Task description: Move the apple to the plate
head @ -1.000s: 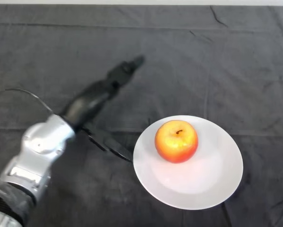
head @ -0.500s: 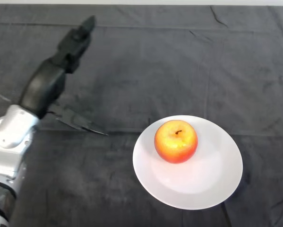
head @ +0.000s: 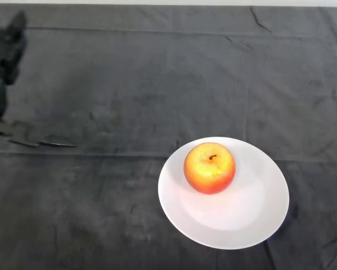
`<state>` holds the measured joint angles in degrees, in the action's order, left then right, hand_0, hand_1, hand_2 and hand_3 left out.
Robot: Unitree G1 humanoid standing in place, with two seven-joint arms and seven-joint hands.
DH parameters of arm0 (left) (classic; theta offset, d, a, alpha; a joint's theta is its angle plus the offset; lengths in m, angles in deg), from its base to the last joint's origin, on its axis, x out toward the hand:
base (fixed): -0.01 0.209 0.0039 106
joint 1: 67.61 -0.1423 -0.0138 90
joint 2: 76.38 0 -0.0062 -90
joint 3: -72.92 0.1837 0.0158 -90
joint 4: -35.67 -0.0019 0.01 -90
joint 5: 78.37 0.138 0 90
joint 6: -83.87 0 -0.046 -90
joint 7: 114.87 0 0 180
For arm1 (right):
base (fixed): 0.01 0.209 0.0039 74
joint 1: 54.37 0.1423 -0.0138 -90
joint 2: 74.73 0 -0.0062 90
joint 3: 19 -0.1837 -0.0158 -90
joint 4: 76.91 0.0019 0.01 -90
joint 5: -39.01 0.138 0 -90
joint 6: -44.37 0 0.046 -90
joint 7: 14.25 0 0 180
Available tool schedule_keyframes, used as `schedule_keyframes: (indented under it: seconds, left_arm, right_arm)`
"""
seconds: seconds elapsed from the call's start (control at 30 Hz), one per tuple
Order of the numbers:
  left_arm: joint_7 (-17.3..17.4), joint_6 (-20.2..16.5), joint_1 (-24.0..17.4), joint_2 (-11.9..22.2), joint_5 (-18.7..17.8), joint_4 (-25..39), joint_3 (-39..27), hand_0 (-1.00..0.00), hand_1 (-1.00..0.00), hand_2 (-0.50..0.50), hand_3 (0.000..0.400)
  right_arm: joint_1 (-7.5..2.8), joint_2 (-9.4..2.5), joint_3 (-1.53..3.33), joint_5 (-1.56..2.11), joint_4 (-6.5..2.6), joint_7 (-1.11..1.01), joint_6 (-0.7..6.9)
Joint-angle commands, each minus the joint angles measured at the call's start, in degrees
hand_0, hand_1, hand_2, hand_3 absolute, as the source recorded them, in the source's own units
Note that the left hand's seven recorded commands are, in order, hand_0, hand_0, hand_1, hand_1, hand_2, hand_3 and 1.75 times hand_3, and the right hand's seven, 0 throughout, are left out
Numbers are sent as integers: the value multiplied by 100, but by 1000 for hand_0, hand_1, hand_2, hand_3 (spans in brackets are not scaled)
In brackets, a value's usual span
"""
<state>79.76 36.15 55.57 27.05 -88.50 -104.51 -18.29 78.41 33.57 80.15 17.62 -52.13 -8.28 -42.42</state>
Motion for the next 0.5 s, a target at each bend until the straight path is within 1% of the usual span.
schedule_keyframes:
  seconds: [0.03,0.27,0.5]
  left_arm:
    - [-67,179,212,328,-69,-269,-201,0,0,0,0]
    - [-201,368,227,581,-108,-746,-595,0,0,0,0]
    - [-449,532,183,801,-83,-1141,-925,0,0,0,0]
  right_arm:
    - [-183,47,-73,43,-8,-39,21]
    - [-168,46,-70,39,-36,-36,10]
    - [-153,45,-66,35,-67,-32,-3]
